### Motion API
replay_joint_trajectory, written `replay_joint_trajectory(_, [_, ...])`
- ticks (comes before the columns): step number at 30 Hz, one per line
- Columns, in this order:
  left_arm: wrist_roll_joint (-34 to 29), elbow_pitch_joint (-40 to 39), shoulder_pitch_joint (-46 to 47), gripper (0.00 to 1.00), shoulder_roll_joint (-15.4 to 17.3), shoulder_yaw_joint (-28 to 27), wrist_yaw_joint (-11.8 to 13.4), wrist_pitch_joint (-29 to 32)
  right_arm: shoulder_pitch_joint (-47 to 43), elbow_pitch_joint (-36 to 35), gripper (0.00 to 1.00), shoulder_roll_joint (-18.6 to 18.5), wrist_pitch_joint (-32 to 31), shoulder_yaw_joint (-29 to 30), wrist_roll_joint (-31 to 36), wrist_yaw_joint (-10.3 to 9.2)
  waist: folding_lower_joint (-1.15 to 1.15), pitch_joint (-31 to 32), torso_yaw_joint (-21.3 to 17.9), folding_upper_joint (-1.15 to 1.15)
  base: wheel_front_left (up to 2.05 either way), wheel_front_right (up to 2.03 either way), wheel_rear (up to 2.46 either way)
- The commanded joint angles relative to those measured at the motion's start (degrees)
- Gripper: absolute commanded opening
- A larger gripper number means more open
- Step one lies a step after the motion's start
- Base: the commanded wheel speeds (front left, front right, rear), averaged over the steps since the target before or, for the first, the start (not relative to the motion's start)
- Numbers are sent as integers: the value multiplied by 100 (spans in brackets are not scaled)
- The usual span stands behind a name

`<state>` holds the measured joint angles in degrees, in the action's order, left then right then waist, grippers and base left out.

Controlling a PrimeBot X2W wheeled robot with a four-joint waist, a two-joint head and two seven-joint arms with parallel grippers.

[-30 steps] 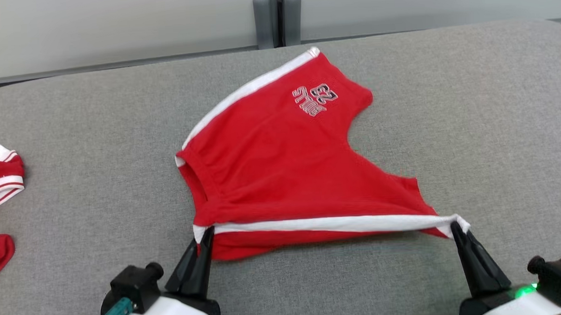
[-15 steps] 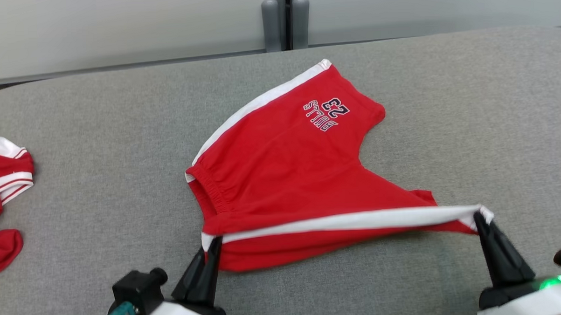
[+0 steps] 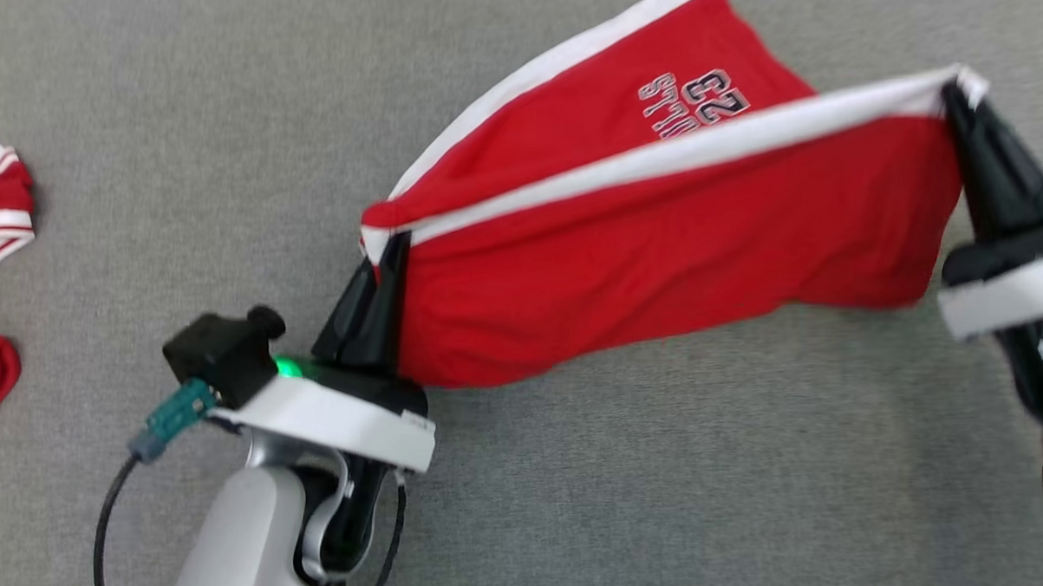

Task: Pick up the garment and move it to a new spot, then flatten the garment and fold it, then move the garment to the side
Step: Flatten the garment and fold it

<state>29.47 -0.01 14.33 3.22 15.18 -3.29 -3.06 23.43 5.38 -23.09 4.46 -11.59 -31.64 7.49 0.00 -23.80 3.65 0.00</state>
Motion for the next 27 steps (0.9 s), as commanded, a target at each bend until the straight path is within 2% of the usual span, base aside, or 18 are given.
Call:
replay_joint_trajectory(1, [124, 85, 219, 0, 17, -9, -28, -42, 291, 110, 0, -117, -19, -56, -55, 0, 0, -468, 324, 0, 0, 0, 0])
replay_joint_trajectory(10, [778, 1036, 1436, 0, -23, 425, -123, -424, 2143, 1262, 0, -776, -121, -954, -525, 0, 0, -986, 931, 0, 0, 0, 0])
replay_joint_trajectory(18, [1259, 1908, 2202, 0, -23, 1040, -151, -654, 3209, 2349, 0, -930, -84, -1868, -893, 1, 0, -1199, 1149, 0, 0, 0, 0])
replay_joint_trajectory(19, [1315, 2019, 2261, 5, -23, 1127, -157, -652, 3300, 2447, 0, -924, -33, -1983, -934, 1, 0, -1210, 1153, 0, 0, 0, 0])
replay_joint_trajectory(20, [1341, 2107, 2316, 21, -24, 1198, -148, -668, 3387, 2534, 2, -917, 5, -2066, -967, 1, 0, -1222, 1152, 0, 0, 0, 0])
replay_joint_trajectory(21, [1378, 2187, 2361, 42, -27, 1263, -127, -690, 3465, 2635, 36, -913, 52, -2165, -986, 1, 0, -1233, 1147, 0, 0, 0, 0])
replay_joint_trajectory(22, [1509, 2312, 2398, 100, -31, 1365, -107, -743, 3568, 2768, 100, -863, 208, -2333, -1046, 1, 0, -1234, 1130, 0, 0, 0, 0])
replay_joint_trajectory(24, [1814, 2390, 2369, 100, -32, 1426, -143, -793, 3637, 2898, 100, -825, 445, -2410, -1073, 1, 0, -1208, 1099, 0, 0, 0, 0])
replay_joint_trajectory(27, [1770, 2523, 2386, 100, -31, 1393, -19, -980, 3597, 3043, 100, -770, 774, -2471, -1095, 1, 0, -1123, 1047, 0, 0, 0, 0])
